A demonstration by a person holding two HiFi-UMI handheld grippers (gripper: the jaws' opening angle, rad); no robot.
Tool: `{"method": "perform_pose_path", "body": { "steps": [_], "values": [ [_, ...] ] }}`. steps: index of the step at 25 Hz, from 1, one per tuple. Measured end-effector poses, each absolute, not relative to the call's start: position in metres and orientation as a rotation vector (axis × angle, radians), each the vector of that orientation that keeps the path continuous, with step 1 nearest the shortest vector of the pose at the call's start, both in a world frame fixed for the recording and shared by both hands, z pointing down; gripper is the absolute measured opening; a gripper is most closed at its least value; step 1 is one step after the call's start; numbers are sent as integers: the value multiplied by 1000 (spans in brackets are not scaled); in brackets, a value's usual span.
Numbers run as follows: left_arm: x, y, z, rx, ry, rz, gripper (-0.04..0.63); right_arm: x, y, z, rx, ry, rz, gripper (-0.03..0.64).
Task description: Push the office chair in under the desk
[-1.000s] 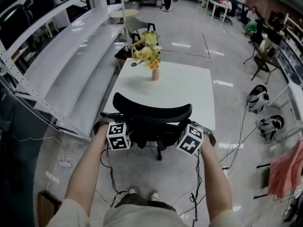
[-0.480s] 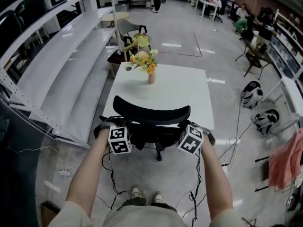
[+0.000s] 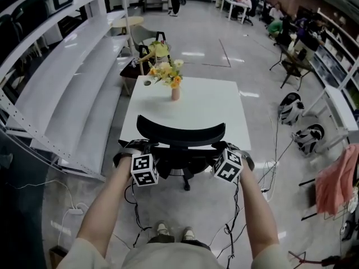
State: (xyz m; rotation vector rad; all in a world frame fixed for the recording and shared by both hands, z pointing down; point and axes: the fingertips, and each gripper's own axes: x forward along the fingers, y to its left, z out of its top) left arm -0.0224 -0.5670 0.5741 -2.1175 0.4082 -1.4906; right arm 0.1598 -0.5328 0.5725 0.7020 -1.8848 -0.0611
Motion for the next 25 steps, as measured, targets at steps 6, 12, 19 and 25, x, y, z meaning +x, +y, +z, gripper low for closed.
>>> {"method": "perform_pose_path", "body": {
  "steps": [6,12,19,25],
  "values": [
    [-17,-558,561,-2260,497,-1426,228,159,-530,566,791,-1891,-48,227],
    [-16,-543,530,-2378,642,-1279,225,150,-523,530,959,-2026,-13,209],
    [-20,-518,486,-2422,780,-1092,165,136,-501,466,1154,-2283,60,116],
    [-25,-497,434,-2470,901,-880,139,130,-480,408,1358,-2416,-20,50]
  ]
}}
